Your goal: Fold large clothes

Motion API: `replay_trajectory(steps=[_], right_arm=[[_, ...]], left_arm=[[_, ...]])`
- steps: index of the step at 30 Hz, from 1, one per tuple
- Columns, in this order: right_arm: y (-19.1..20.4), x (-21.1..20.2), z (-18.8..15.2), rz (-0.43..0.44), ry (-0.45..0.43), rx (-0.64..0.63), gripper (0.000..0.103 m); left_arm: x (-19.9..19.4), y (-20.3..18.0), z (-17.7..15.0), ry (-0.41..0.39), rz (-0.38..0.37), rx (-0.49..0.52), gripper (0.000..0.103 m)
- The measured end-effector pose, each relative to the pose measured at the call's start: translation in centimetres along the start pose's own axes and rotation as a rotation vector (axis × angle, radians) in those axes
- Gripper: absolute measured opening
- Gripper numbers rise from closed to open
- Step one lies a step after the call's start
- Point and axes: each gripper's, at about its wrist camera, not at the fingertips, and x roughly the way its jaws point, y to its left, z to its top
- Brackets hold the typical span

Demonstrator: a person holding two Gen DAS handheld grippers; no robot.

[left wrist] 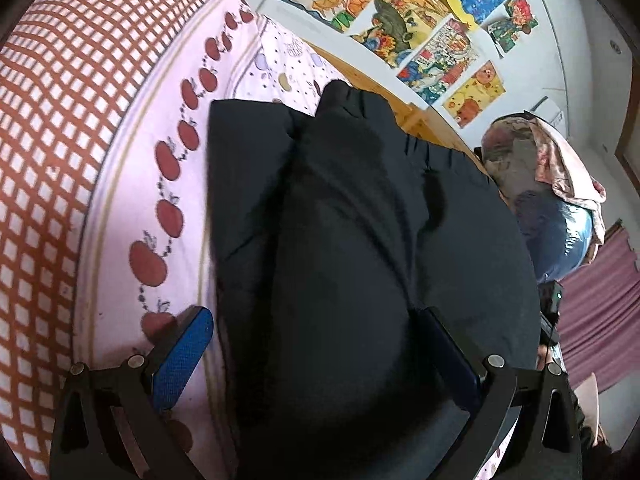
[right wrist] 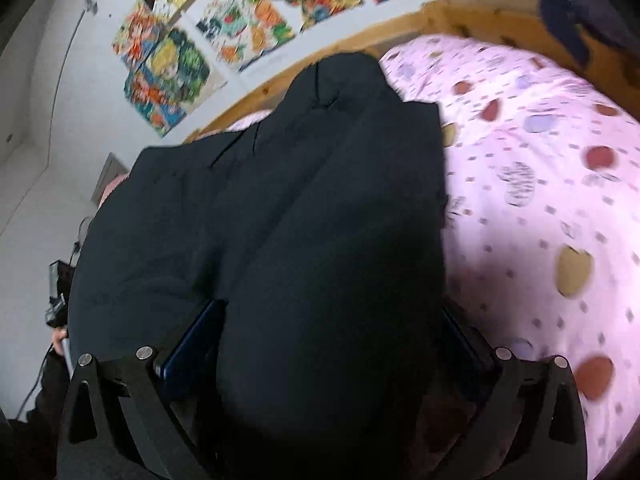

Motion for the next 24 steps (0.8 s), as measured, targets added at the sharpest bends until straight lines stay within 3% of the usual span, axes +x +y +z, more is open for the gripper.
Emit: replay_trajectory(steps=[8,15,19,24], right_arm=[[1.9,2.2,-0.5,0.044,0.066,0.001,0.102],[3.3,2.6,-0.9,0.002,0.063,0.064,0.102],[4.7,2.3,-1.3,-0.046,0.056,0.089,0.096],[6.5,1.2,-1.3,-0.09,0.065,0.087,0.07]], left_arm=[[1.5,-0.3,0.1,0.063,-0.102,0.007,0.103],[1.9,-1.2,-0.1,0.068,-0.11,0.009,0.102],[1.2,-1.8,-0.1,0.053,-0.089,-0.001,0.086],[0.1,-2.9,0.0,0.039,-0.057,-0.003,0.066]])
